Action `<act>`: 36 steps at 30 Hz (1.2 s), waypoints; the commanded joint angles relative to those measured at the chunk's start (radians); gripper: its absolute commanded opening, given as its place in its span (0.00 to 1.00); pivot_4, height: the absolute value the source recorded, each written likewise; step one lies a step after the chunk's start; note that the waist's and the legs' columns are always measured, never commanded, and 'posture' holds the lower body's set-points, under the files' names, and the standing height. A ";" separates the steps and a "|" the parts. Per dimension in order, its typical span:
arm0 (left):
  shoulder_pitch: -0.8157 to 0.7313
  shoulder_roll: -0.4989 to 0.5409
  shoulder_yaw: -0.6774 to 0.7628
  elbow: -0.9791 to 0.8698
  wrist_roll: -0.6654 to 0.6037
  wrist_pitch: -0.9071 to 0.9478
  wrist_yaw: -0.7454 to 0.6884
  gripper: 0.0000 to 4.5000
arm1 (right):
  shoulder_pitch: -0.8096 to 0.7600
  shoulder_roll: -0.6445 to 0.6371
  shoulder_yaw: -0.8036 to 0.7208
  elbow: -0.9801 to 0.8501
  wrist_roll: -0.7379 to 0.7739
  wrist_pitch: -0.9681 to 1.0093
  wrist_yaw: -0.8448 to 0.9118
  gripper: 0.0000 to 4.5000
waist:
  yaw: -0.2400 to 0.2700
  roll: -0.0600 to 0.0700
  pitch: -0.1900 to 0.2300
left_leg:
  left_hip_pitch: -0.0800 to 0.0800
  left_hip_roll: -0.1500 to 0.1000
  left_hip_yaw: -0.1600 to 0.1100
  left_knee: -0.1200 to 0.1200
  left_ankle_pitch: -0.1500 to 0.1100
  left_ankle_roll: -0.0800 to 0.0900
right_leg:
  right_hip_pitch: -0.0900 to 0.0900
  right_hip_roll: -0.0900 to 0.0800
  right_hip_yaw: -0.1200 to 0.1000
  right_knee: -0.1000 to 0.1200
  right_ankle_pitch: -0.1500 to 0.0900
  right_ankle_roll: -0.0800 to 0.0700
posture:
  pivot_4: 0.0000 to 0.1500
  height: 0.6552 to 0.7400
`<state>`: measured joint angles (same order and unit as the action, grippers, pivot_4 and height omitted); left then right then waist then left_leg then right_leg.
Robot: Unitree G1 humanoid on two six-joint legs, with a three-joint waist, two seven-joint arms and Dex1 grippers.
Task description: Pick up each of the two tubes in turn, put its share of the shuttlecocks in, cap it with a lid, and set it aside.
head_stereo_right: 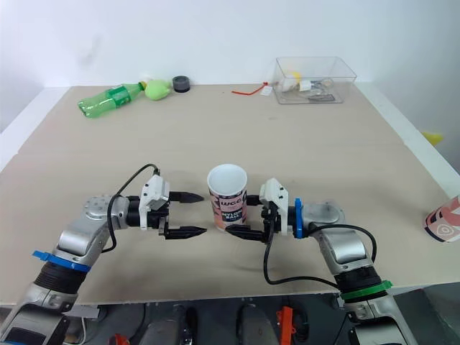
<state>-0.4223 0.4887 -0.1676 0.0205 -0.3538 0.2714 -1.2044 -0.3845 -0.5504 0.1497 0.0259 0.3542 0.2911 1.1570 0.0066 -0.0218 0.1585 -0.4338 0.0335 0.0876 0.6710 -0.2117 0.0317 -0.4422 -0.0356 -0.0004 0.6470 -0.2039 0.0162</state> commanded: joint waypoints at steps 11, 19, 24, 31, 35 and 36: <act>0.014 -0.001 0.014 -0.077 -0.026 0.021 0.030 0.99 | -0.078 0.071 0.034 0.112 -0.045 -0.074 0.018 1.00 | 0.000 0.000 0.000 | 0.001 0.000 0.000 0.000 0.000 0.000 | 0.000 0.000 0.000 0.000 0.000 0.000 | 1.00 1.00; 0.038 0.015 0.024 -0.103 -0.041 0.028 0.028 0.99 | -0.092 0.097 0.034 0.158 -0.070 -0.112 0.012 1.00 | 0.000 0.000 0.000 | 0.001 0.000 0.001 0.000 0.000 0.000 | 0.001 0.000 0.001 0.000 0.000 0.000 | 1.00 1.00; 0.040 0.022 0.025 -0.103 -0.037 0.025 0.025 1.00 | -0.090 0.100 0.019 0.153 -0.069 -0.123 -0.004 0.61 | 0.000 0.000 0.000 | 0.002 0.000 0.001 0.000 0.000 0.000 | 0.001 0.000 0.001 0.000 0.000 0.000 | 1.00 1.00; 0.024 0.018 0.018 -0.084 -0.027 0.013 0.020 1.00 | -0.056 0.082 -0.008 0.096 -0.052 -0.117 -0.026 0.61 | 0.000 0.000 0.000 | 0.002 0.000 0.001 0.000 0.000 0.000 | 0.001 0.000 0.001 0.000 0.000 0.000 | 1.00 1.00; 0.008 0.005 0.008 -0.081 -0.020 0.004 0.020 1.00 | -0.047 0.061 -0.099 0.066 -0.031 -0.105 -0.111 0.61 | 0.000 0.000 0.000 | 0.002 0.000 0.001 0.000 0.000 0.000 | 0.001 0.000 0.001 0.000 0.000 0.000 | 1.00 1.00; 0.004 0.002 0.007 -0.082 -0.020 0.004 0.021 1.00 | -0.047 0.057 -0.126 0.066 -0.027 -0.103 -0.136 0.61 | 0.001 0.000 0.000 | 0.002 0.000 0.001 0.000 0.000 0.000 | 0.001 0.000 0.001 0.000 0.001 0.000 | 1.00 1.00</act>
<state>-0.3942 0.4909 -0.1620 -0.0485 -0.3713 0.2910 -1.1848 -0.4230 -0.4732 0.0991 0.1349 0.2972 0.1915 1.0636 0.0072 -0.0220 0.1585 -0.4322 0.0331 0.0885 0.6710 -0.2115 0.0314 -0.4409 -0.0362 0.0005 0.6473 -0.2032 0.0167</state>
